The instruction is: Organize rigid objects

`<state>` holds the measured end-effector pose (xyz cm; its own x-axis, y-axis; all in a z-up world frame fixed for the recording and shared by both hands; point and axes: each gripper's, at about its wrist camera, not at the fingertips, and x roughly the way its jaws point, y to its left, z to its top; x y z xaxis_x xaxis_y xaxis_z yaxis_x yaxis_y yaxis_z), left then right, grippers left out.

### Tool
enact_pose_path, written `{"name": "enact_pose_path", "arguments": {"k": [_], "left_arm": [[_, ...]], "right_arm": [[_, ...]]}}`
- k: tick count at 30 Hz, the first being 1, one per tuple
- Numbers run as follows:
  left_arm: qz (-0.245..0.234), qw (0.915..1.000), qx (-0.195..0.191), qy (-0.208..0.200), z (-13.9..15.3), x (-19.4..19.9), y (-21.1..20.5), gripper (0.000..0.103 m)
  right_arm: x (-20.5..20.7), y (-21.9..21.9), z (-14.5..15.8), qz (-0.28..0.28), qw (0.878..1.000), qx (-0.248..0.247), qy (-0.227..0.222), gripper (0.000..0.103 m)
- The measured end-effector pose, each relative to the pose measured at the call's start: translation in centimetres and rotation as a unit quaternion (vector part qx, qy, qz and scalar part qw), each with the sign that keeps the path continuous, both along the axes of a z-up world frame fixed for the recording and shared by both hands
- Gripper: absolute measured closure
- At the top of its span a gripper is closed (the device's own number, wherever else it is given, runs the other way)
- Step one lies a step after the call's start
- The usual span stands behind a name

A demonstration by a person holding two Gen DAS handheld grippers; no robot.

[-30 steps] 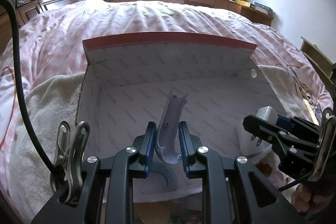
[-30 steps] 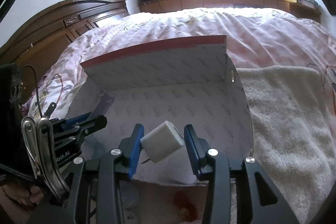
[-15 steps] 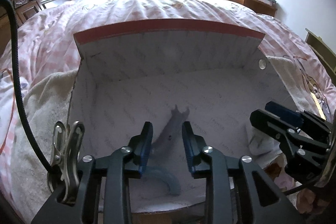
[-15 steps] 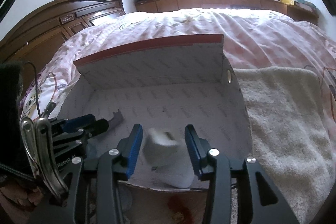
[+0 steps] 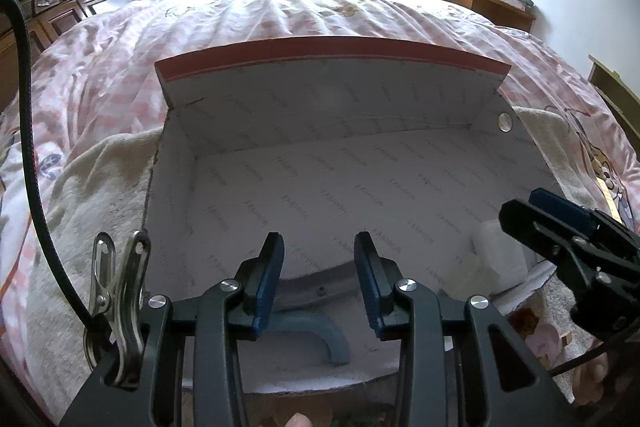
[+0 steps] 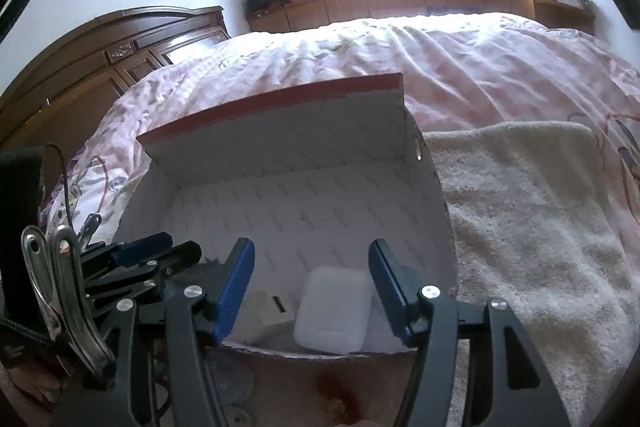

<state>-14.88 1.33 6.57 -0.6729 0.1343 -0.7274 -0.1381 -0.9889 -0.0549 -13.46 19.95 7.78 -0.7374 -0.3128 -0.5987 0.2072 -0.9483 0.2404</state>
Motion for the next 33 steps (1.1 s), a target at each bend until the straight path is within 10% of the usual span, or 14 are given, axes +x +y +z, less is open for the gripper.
{"name": "enact_pose_path", "arguments": {"k": [33], "left_arm": [[0.021, 0.9996, 0.015, 0.012, 2.6, 7.2, -2.5, 0.065]], "right_arm": [[7.8, 0.0, 2.6, 0.02, 1.0, -0.009, 0.013, 0.04]]}}
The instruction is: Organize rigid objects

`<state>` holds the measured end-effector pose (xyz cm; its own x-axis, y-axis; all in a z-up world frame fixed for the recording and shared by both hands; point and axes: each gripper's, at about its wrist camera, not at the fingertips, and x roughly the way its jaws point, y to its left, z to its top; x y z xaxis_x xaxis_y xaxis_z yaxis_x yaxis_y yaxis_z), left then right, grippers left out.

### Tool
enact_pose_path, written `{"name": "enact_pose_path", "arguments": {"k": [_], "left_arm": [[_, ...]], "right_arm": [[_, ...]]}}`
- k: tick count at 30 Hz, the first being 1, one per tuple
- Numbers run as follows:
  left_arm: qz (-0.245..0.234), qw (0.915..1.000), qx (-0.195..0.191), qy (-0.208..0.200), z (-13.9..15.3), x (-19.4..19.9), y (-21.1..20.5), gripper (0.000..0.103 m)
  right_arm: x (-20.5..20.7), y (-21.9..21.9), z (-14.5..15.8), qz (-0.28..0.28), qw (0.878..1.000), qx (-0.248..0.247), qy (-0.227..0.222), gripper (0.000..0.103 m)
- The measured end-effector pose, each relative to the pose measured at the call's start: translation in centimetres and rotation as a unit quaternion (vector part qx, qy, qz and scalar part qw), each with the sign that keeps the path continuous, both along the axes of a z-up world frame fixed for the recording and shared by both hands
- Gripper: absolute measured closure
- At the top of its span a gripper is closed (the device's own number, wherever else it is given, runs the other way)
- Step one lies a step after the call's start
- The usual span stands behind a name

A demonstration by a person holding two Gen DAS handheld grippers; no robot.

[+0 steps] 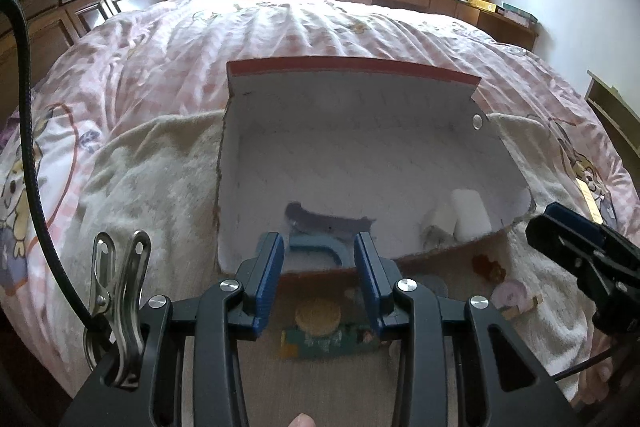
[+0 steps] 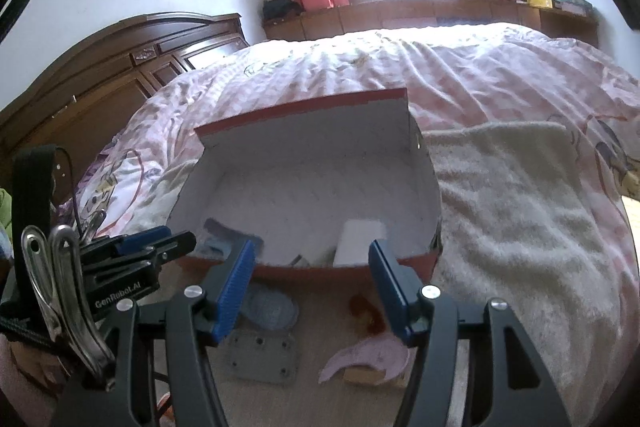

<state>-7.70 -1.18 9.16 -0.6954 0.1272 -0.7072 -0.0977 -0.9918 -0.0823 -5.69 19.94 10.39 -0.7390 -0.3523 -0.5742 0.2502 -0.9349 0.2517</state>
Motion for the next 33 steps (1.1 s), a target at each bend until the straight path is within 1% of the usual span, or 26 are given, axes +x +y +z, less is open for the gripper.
{"name": "enact_pose_path", "arguments": {"k": [7, 14, 25, 31, 33], "left_arm": [[0.004, 0.9999, 0.002, -0.014, -0.9, 2.0, -0.6, 0.065], [0.003, 0.9995, 0.009, -0.03, -1.7, 3.8, -1.1, 0.065], [-0.008, 0.9978, 0.019, -0.063, -3.5, 7.0, -0.8, 0.065], [-0.017, 0.9965, 0.019, -0.08, -4.4, 8.5, -0.2, 0.065], [-0.018, 0.9957, 0.024, -0.087, -4.6, 9.0, -0.2, 0.065]], "right_arm": [[1.6, 0.1, -1.3, 0.002, 1.0, -0.005, -0.024, 0.04], [3.3, 0.2, -2.2, 0.002, 0.999, -0.007, -0.038, 0.04], [5.8, 0.1, -4.9, 0.004, 0.997, -0.001, -0.075, 0.04], [7.0, 0.2, -5.8, 0.004, 0.996, 0.003, -0.084, 0.04], [7.4, 0.3, -6.1, 0.003, 0.996, 0.003, -0.087, 0.04]]}}
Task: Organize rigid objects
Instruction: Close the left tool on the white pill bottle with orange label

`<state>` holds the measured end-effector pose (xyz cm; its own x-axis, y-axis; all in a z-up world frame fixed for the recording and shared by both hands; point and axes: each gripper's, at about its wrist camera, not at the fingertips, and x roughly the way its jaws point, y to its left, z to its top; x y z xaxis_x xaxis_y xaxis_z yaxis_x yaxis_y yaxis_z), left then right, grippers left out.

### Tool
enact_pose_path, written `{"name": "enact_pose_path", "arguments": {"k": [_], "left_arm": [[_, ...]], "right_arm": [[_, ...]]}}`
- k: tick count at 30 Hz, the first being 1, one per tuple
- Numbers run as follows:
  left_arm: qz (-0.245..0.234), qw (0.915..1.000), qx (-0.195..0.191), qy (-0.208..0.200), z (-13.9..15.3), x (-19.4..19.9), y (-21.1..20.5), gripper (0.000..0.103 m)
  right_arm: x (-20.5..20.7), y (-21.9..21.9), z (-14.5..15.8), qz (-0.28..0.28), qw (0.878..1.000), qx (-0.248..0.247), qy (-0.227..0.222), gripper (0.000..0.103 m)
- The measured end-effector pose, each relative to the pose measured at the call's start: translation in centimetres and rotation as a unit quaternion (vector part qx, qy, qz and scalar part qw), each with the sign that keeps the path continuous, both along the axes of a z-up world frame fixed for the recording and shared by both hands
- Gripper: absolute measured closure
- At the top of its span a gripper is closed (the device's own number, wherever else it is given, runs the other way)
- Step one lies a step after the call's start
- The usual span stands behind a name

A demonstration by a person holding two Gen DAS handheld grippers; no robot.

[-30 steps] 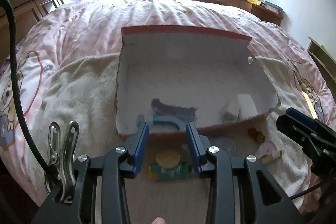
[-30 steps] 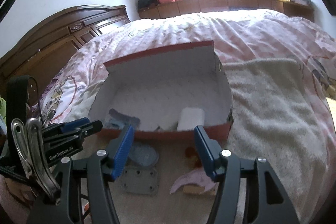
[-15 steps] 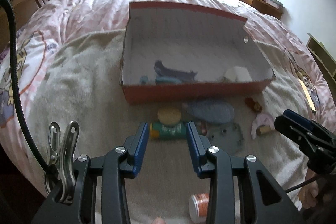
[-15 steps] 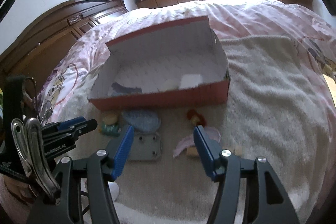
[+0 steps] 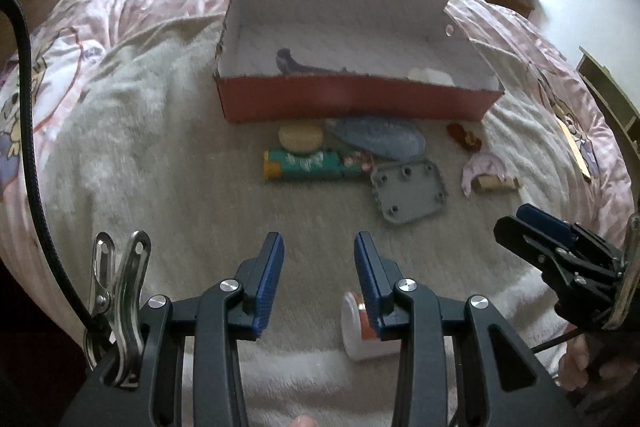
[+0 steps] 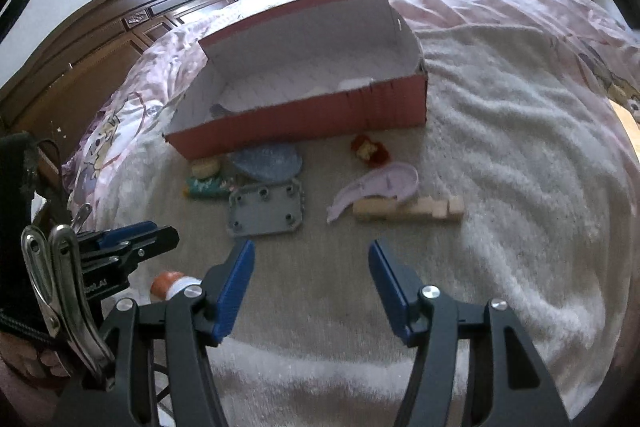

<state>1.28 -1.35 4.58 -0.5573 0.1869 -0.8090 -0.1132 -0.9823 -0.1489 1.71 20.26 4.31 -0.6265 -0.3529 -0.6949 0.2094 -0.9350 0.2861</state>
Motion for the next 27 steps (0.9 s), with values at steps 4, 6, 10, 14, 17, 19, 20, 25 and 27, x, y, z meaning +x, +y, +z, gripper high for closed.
{"name": "enact_pose_path", "arguments": {"k": [4, 6, 10, 14, 17, 19, 20, 25, 27], "left_arm": [[-0.008, 0.9997, 0.021, -0.004, 0.5, 0.8, 0.1, 0.065], [-0.016, 0.9994, 0.029, -0.001, 1.0, 1.3, 0.3, 0.065], [-0.036, 0.9988, 0.034, -0.003, 1.2, 2.2, 1.3, 0.062], [-0.054, 0.9979, 0.032, -0.011, 0.7, 2.9, 2.4, 0.054], [-0.057, 0.9981, 0.022, -0.012, 0.3, 3.2, 2.9, 0.048], [-0.055, 0.9984, 0.014, -0.006, 0.2, 3.3, 3.1, 0.047], [-0.055, 0.9985, 0.009, -0.004, 0.2, 3.3, 3.2, 0.047], [-0.056, 0.9984, -0.006, -0.007, -0.4, 3.2, 3.6, 0.047], [-0.054, 0.9985, -0.007, -0.005, -0.4, 3.3, 3.5, 0.047]], "right_arm": [[0.8, 0.2, -0.8, -0.003, 1.0, 0.002, -0.008, 0.04], [1.0, 0.3, -1.1, -0.006, 1.0, 0.002, -0.012, 0.04], [1.3, 0.6, -1.4, -0.01, 1.0, 0.0, -0.018, 0.04], [1.5, 0.6, -1.3, -0.011, 1.0, 0.002, -0.016, 0.04], [1.6, 0.6, -1.3, -0.011, 1.0, 0.001, -0.016, 0.04], [1.6, 0.6, -1.3, -0.012, 1.0, 0.0, -0.016, 0.04], [1.6, 0.6, -1.3, -0.011, 1.0, 0.001, -0.016, 0.04], [1.7, 0.7, -1.3, -0.012, 1.0, -0.001, -0.018, 0.04], [1.8, 0.7, -1.3, -0.013, 1.0, -0.001, -0.017, 0.04]]}}
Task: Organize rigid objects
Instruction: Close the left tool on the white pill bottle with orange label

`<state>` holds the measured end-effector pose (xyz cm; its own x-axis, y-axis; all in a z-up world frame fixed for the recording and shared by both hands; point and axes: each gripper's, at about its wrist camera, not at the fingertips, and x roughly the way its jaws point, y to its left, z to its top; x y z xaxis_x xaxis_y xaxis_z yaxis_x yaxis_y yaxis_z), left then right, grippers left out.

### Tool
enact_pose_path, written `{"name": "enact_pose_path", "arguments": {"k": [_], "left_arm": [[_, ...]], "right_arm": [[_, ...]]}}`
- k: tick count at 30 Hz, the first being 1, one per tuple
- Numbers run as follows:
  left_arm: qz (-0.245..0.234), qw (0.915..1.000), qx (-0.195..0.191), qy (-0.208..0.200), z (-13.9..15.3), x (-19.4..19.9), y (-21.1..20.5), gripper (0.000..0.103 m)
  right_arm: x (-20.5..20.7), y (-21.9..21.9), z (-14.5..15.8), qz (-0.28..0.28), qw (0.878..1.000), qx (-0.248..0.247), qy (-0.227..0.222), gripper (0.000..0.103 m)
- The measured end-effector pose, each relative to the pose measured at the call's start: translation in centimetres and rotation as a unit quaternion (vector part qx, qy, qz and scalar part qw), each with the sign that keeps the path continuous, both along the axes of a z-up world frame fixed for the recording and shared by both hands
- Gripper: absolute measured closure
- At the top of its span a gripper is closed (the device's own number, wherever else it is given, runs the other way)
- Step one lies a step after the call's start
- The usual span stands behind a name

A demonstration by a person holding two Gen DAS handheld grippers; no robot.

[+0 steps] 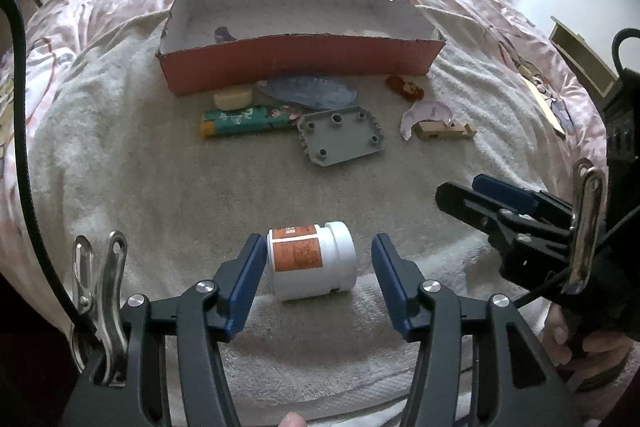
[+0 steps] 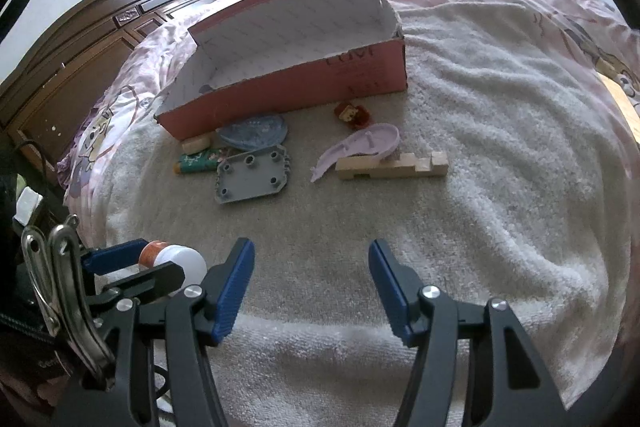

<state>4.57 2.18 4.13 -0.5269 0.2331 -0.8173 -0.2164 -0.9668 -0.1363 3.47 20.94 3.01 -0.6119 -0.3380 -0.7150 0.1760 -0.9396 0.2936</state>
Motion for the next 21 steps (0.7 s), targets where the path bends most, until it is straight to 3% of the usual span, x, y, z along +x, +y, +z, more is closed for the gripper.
{"name": "enact_pose_path", "arguments": {"k": [4, 15, 19, 21], "left_arm": [[-0.002, 1.0, -0.004, 0.007, 0.1, 0.1, 0.1, 0.047], [0.018, 0.999, 0.014, -0.038, -1.9, -0.8, -0.9, 0.047], [0.014, 0.9985, 0.029, -0.044, -2.0, -0.8, -1.1, 0.057], [0.011, 0.9988, 0.026, -0.041, -1.9, -0.6, -1.0, 0.058]], "right_arm": [[0.0, 0.0, -0.2, -0.001, 1.0, -0.003, -0.001, 0.04], [-0.1, 0.0, -0.4, 0.0, 1.0, -0.003, -0.006, 0.04], [-0.2, -0.1, -0.6, 0.001, 1.0, -0.003, -0.01, 0.04], [-0.3, -0.2, -0.7, 0.001, 1.0, -0.002, -0.011, 0.04]]}}
